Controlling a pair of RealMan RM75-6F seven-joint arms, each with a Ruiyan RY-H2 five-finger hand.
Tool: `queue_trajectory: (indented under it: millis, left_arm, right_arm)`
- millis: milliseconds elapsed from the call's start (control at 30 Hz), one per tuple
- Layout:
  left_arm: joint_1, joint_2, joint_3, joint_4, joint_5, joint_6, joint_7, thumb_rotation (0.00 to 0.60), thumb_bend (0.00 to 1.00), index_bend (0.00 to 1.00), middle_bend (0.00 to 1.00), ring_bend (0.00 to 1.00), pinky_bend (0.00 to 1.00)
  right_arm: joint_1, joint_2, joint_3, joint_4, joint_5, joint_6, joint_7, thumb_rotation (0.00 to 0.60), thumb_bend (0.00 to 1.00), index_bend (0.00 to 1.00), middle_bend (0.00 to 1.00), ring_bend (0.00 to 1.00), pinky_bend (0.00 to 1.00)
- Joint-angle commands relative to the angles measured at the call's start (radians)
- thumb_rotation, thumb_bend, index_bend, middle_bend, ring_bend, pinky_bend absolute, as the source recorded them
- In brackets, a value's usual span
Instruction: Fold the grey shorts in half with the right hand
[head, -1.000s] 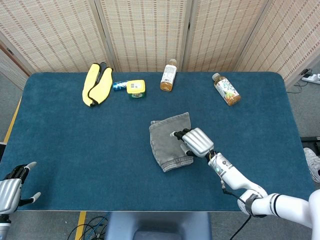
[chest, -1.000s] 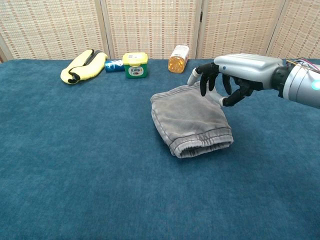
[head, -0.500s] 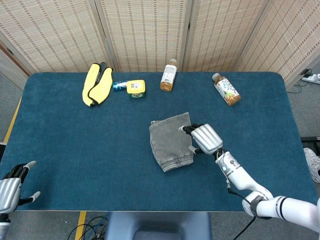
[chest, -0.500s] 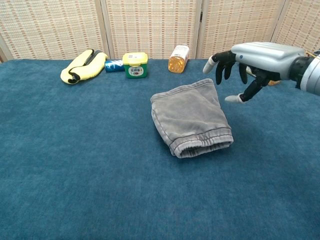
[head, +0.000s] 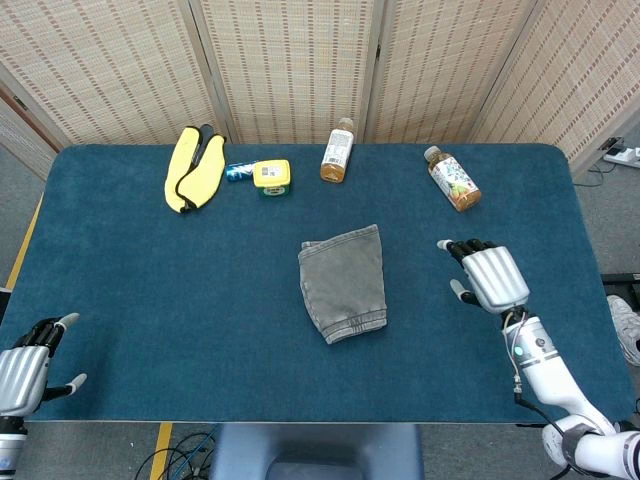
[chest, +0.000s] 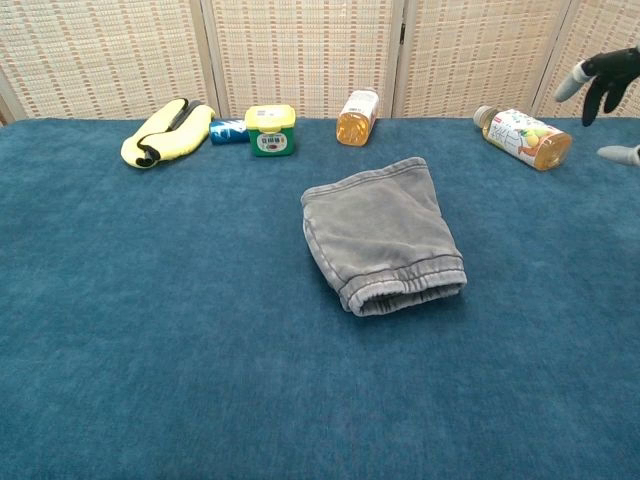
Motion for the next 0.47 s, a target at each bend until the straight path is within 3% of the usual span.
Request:
queue_trajectory:
  millis: [33,467]
  left_arm:
    - [-0.005,0.000,-0.003,-0.007,0.004,0.001,0.004,0.600,0.17,0.18,0.23,0.18,0.34]
    - [-0.008,0.006,-0.004,-0.022,0.000,0.006,0.013,0.600,0.17,0.18,0.23,0.18,0.34]
  right_arm:
    - [-0.024,0.020,-0.006,-0.017,0.001,0.023,-0.001,0.600,0.33,0.23,0.38,0.36,0.44]
    - [-0.183,0.079,-0.056,-0.075,-0.003,0.157,0.009,0.600,0.33,0.23,0.39,0.36,0.44]
